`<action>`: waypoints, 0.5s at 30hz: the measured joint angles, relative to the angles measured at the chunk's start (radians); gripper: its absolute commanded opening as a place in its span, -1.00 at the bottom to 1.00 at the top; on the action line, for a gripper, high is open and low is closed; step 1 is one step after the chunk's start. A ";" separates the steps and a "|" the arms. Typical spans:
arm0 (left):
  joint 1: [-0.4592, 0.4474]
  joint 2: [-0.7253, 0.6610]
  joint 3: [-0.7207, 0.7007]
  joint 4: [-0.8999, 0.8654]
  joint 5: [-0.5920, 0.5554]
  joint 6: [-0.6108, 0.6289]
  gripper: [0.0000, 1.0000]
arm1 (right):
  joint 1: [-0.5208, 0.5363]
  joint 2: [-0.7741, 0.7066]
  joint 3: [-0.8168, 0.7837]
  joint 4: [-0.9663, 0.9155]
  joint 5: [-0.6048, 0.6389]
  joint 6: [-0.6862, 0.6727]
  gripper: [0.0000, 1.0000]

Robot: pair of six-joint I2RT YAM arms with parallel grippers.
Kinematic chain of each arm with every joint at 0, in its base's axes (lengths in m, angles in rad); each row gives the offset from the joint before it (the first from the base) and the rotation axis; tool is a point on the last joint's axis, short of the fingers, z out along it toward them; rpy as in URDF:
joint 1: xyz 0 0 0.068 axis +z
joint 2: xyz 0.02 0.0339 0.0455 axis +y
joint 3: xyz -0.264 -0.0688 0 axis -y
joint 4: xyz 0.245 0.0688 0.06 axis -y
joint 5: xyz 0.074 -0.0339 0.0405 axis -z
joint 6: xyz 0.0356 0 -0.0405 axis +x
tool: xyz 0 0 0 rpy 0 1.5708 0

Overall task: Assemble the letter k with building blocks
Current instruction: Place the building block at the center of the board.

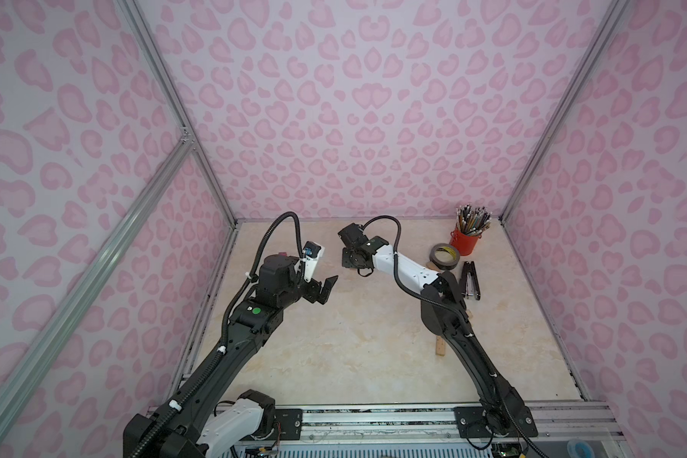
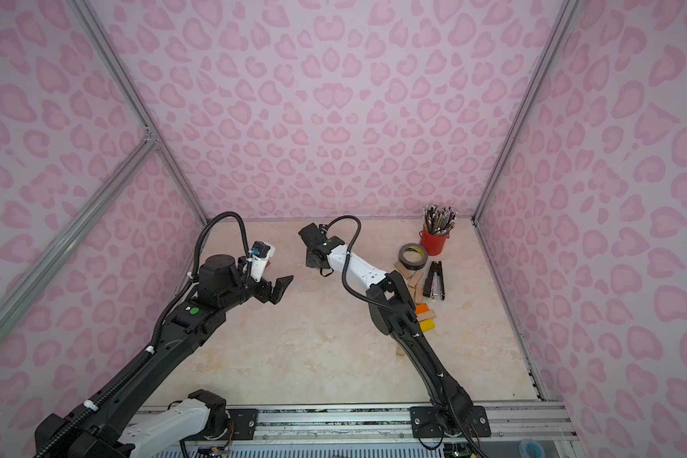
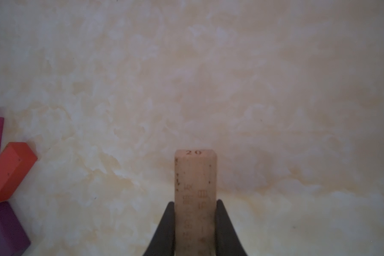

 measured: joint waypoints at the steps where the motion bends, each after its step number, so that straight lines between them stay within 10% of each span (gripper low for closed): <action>1: 0.002 0.000 0.000 0.000 0.000 0.000 0.98 | 0.000 0.037 0.059 -0.019 0.002 0.007 -0.63; 15: 0.057 0.003 0.001 0.000 0.026 -0.026 0.97 | 0.001 0.214 0.298 -0.048 0.017 0.052 -0.40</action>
